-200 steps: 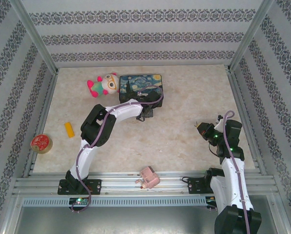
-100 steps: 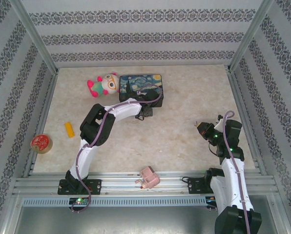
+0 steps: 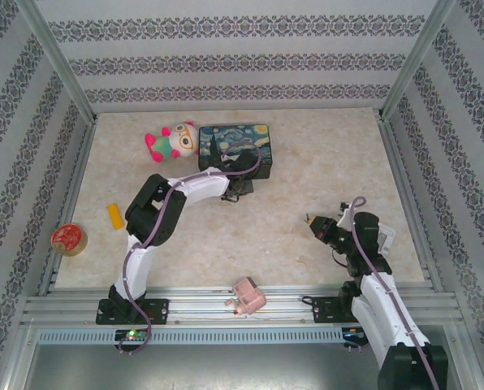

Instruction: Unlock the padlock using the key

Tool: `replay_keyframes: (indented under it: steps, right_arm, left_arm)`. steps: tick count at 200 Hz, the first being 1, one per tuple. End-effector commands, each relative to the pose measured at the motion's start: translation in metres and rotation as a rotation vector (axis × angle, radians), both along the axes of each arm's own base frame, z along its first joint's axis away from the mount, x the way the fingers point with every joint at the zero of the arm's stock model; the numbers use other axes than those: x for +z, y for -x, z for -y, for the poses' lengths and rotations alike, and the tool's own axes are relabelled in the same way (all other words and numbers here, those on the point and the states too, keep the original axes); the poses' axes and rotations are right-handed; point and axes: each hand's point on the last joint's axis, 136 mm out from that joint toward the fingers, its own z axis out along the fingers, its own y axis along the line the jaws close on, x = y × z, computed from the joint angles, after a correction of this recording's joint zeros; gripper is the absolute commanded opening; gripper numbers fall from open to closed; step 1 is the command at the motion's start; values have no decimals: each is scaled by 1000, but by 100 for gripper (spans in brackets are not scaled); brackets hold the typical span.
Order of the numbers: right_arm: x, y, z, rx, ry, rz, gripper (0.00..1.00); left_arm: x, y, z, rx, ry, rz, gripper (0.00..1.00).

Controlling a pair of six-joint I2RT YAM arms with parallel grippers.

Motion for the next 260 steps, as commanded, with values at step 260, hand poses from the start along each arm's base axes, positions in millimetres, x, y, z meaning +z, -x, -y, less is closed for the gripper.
replay_keyframes:
  steps: [260]
  right_arm:
    - [-9,-38,-122,241,157,304,0]
  left_arm:
    - [52,63,73,144,531,-115,6]
